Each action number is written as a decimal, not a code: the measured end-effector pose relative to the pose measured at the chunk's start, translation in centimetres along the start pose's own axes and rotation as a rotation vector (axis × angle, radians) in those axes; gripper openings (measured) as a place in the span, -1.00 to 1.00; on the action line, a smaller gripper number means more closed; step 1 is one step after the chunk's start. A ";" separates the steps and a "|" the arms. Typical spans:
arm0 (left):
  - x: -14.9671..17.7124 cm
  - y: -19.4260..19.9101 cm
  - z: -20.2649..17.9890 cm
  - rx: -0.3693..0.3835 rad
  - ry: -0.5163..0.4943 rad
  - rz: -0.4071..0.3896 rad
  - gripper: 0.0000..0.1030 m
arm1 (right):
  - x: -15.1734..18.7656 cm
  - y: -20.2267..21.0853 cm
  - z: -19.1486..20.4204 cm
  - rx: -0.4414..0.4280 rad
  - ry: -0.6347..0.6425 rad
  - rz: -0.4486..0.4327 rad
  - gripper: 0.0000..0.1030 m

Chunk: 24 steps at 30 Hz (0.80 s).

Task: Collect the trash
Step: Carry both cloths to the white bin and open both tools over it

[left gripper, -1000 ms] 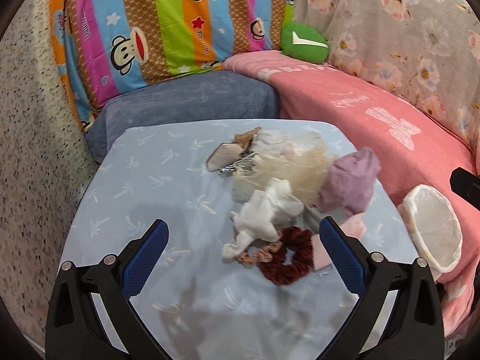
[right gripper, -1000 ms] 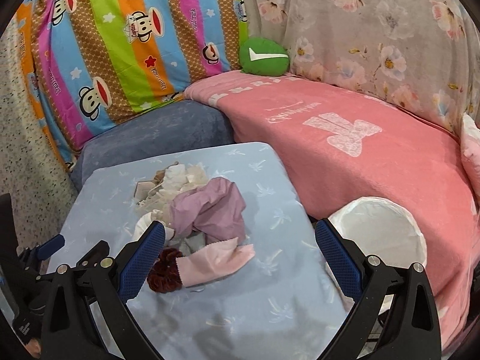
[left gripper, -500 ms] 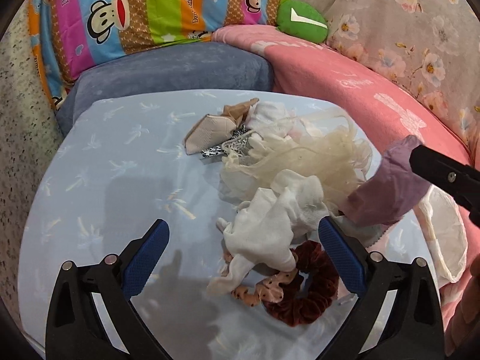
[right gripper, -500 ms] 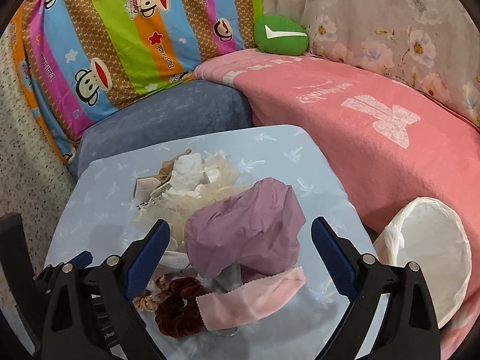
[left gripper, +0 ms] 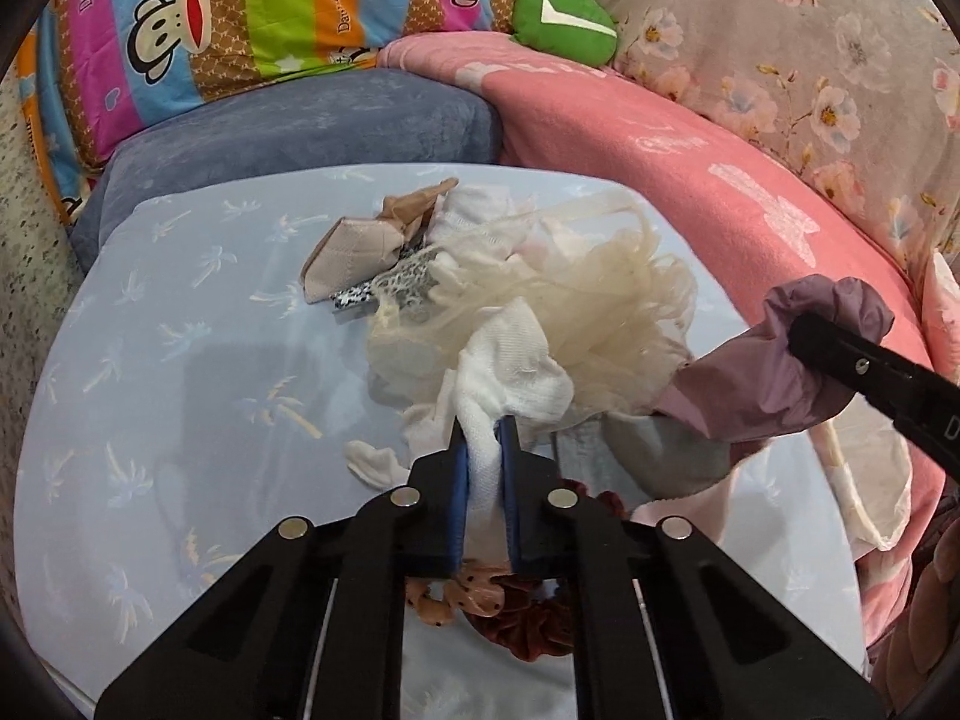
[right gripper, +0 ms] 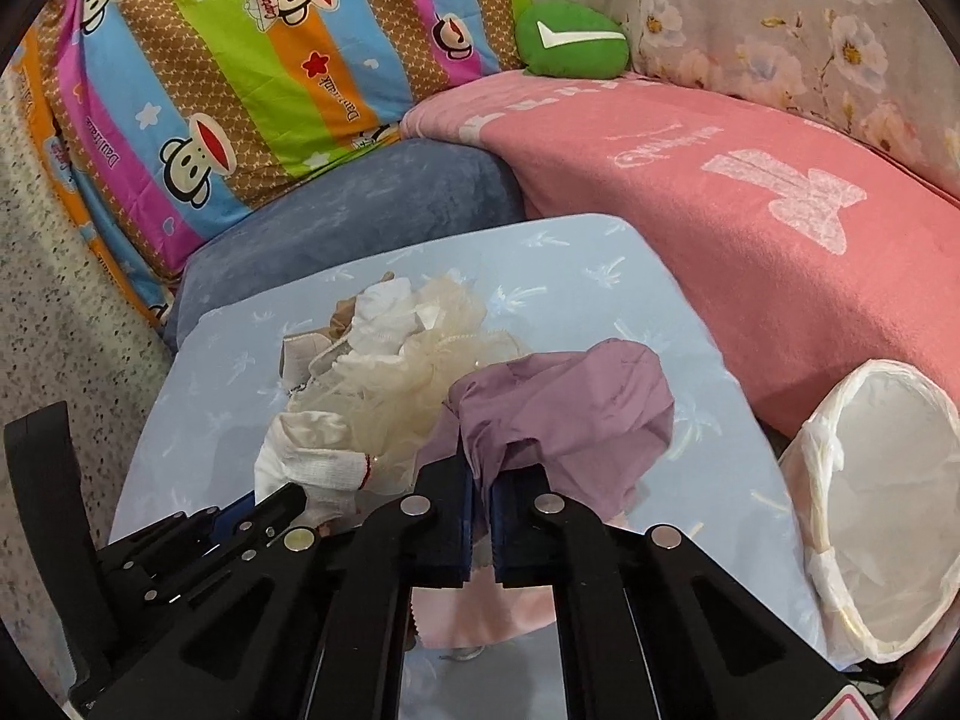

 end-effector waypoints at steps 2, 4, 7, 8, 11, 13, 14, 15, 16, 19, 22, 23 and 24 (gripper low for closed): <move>-0.7 1.3 -0.7 0.017 0.004 -0.022 -0.84 | -0.8 1.8 -0.5 0.008 -0.001 -0.040 -0.93; -1.4 2.3 -1.5 0.025 0.001 -0.047 -0.84 | -1.7 3.6 -1.2 0.013 -0.008 -0.076 -0.93; -2.4 4.6 -3.3 0.045 -0.025 -0.098 -0.84 | -2.8 6.4 -2.4 0.023 -0.014 -0.129 -0.93; -2.6 5.2 -3.9 0.052 -0.033 -0.112 -0.84 | -3.1 7.3 -2.9 0.028 -0.016 -0.146 -0.93; -3.3 6.8 -6.1 0.084 -0.055 -0.140 -0.84 | -3.7 10.0 -4.5 0.047 -0.032 -0.193 -0.93; -3.5 7.6 -7.6 0.098 -0.078 -0.159 -0.84 | -4.0 11.6 -5.9 0.059 -0.049 -0.218 -0.93; -3.5 7.9 -8.4 0.104 -0.092 -0.165 -0.84 | -4.0 12.3 -6.7 0.068 -0.057 -0.230 -0.93; -3.4 8.1 -9.1 0.109 -0.104 -0.168 -0.84 | -3.9 12.9 -7.4 0.076 -0.066 -0.238 -0.93; -3.3 8.3 -10.0 0.120 -0.118 -0.169 -0.84 | -3.8 13.7 -8.3 0.086 -0.080 -0.247 -0.93; -2.9 8.6 -12.5 0.145 -0.157 -0.172 -0.84 | -3.2 15.4 -10.9 0.111 -0.116 -0.263 -0.93; -2.2 8.7 -15.3 0.177 -0.197 -0.167 -0.84 | -2.3 17.0 -13.7 0.142 -0.151 -0.279 -0.93; -2.0 8.7 -16.0 0.188 -0.207 -0.163 -0.84 | -2.0 17.4 -14.5 0.151 -0.160 -0.282 -0.93; -1.7 8.6 -16.9 0.199 -0.218 -0.158 -0.83 | -1.7 17.9 -15.5 0.162 -0.171 -0.284 -0.93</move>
Point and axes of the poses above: each gripper's, at about its wrist camera, not at the fingertips, and y roughly against the way its jaws point, z to its left, x to its underside, the point moved 5 cm from there along -y, roughly the way its jaws point, and after that the axes turned 7 degrees about y, right-handed, at the moved point
